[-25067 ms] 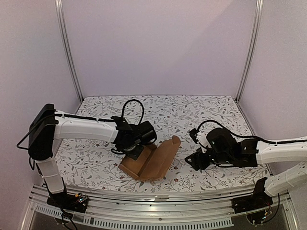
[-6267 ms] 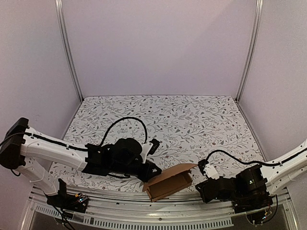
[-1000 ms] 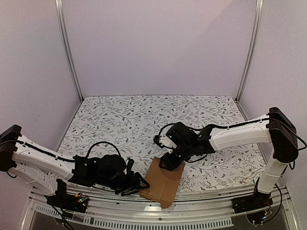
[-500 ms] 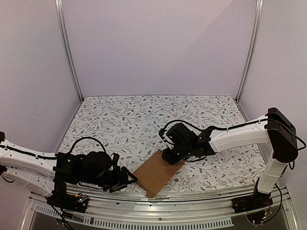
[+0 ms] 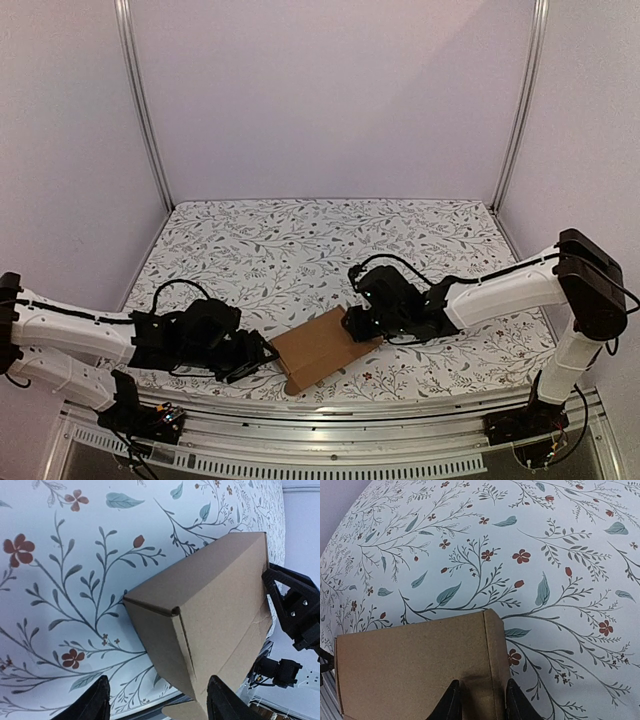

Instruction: Fold the paper box

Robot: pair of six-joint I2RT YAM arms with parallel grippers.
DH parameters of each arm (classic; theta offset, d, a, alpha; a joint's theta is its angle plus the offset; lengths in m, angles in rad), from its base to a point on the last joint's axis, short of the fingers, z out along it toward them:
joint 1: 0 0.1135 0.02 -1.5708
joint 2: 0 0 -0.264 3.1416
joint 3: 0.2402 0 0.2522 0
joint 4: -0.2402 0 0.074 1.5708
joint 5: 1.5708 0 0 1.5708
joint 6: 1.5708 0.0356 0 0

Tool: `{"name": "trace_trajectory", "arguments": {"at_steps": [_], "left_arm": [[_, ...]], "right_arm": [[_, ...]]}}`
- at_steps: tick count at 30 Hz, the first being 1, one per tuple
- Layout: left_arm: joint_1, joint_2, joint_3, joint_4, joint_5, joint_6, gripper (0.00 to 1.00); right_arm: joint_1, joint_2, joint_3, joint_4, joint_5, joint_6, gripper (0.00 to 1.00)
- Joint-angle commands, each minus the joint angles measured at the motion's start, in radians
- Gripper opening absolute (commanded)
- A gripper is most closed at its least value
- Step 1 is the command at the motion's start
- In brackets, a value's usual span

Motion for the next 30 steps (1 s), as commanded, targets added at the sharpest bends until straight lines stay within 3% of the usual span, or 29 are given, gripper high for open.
{"name": "trace_trajectory", "arguments": {"at_steps": [1,10,14,20,30], "left_arm": [[0.063,0.141,0.052,0.139,0.119,0.111,0.64],[0.129,0.331,0.155,0.155,0.160,0.198,0.61],[0.163,0.376,0.182,0.173,0.197,0.239,0.50],[0.211,0.453,0.250,0.188,0.300,0.321,0.33],[0.214,0.485,0.342,0.052,0.303,0.415,0.30]], "right_arm": [[-0.004,0.000,-0.073,-0.088,0.018,0.061,0.28],[0.021,-0.061,-0.148,-0.081,0.032,0.101,0.28],[0.024,-0.085,-0.185,-0.081,0.037,0.108,0.29],[0.024,-0.133,-0.214,-0.082,0.010,0.097,0.40],[-0.011,-0.212,-0.263,-0.080,-0.059,0.116,0.46]]}}
